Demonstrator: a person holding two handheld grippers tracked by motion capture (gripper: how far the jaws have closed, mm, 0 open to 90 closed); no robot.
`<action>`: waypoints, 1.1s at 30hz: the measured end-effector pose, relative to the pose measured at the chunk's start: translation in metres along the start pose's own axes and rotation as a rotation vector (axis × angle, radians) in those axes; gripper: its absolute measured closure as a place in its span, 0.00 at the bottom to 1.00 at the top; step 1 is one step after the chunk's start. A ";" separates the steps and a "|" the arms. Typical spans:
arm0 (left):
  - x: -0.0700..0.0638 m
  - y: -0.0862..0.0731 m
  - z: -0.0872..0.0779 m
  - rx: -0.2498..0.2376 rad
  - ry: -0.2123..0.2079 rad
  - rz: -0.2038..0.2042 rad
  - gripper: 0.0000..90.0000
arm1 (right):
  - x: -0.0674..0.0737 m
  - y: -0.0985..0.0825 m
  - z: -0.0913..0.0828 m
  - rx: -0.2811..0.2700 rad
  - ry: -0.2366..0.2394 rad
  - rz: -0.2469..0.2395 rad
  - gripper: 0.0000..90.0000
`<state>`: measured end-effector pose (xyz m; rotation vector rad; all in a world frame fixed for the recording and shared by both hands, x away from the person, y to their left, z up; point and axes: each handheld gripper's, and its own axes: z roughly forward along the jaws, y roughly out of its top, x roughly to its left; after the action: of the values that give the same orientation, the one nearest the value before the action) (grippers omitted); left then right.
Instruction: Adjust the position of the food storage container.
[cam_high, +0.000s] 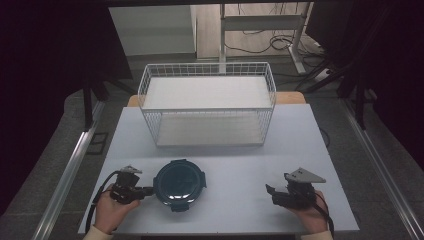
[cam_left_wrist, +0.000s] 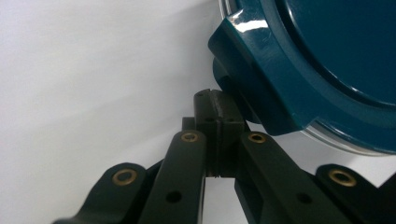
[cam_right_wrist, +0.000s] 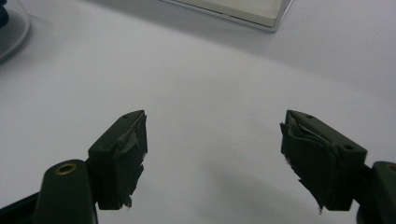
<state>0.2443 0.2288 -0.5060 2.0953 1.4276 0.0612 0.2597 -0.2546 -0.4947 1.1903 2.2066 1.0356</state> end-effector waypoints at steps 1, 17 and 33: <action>-0.002 0.002 0.002 0.000 -0.004 0.004 1.00 | 0.000 0.000 0.000 0.000 0.000 0.000 0.25; -0.035 0.029 0.028 -0.001 -0.047 0.042 1.00 | -0.001 0.000 0.000 0.001 0.000 0.002 0.25; -0.059 0.041 0.043 0.016 -0.090 0.102 1.00 | -0.002 0.001 0.000 -0.007 0.014 0.013 0.25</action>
<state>0.2689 0.1484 -0.5041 2.1550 1.2720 -0.0035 0.2614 -0.2561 -0.4939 1.1988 2.2068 1.0596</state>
